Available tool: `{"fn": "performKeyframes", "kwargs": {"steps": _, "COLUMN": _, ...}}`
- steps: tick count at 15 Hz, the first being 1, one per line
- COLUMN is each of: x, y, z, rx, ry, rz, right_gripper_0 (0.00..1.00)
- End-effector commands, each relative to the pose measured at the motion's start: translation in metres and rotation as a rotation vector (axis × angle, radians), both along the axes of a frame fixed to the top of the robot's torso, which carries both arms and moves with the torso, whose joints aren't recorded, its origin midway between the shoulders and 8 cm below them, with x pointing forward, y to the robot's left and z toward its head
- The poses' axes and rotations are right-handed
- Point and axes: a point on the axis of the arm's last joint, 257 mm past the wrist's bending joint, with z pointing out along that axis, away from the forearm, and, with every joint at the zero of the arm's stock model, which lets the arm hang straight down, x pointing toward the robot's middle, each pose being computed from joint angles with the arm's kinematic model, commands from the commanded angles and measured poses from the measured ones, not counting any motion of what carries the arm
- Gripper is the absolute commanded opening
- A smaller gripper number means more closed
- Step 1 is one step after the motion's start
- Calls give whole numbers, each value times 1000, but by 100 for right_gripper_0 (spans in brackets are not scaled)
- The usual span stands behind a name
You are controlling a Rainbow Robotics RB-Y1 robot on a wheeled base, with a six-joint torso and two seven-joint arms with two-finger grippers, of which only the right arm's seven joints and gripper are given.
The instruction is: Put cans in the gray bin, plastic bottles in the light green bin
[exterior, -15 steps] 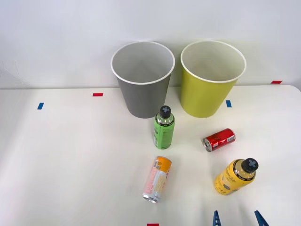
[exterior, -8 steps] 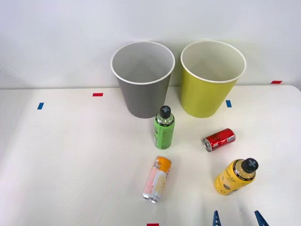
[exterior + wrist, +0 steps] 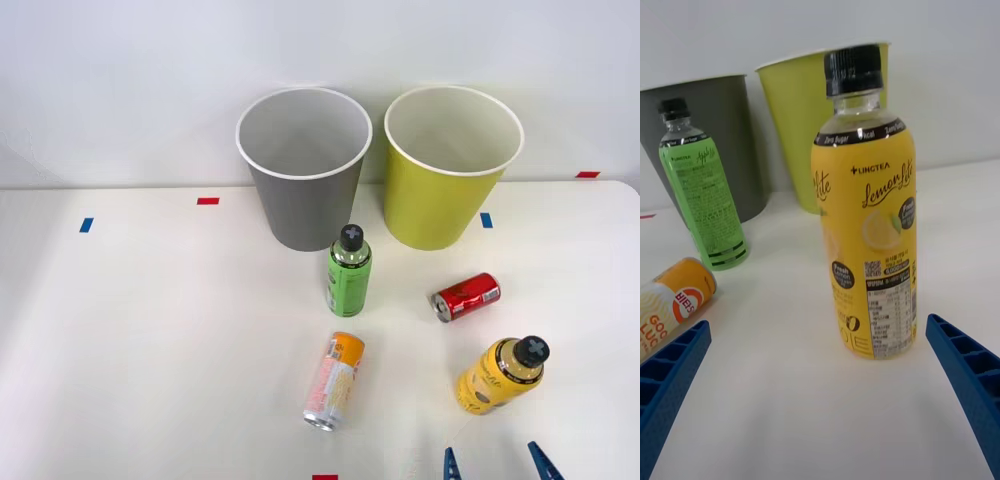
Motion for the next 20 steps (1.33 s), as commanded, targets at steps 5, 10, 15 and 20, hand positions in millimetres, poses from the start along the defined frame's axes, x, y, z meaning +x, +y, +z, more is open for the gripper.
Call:
{"fn": "performKeyframes", "kwargs": {"steps": 5, "x": 23, "y": -4, "z": 20, "rx": -29, "ry": -76, "rz": -20, "right_gripper_0": 100}}
{"fn": "performKeyframes", "kwargs": {"steps": 10, "x": 28, "y": -20, "z": 32, "rx": -41, "ry": -107, "rz": -52, "right_gripper_0": 100}}
{"fn": "performKeyframes", "kwargs": {"steps": 15, "x": 41, "y": -28, "z": 39, "rx": -27, "ry": -131, "rz": -61, "right_gripper_0": 100}}
{"fn": "performKeyframes", "kwargs": {"steps": 20, "x": 61, "y": -24, "z": 42, "rx": -20, "ry": -137, "rz": -45, "right_gripper_0": 100}}
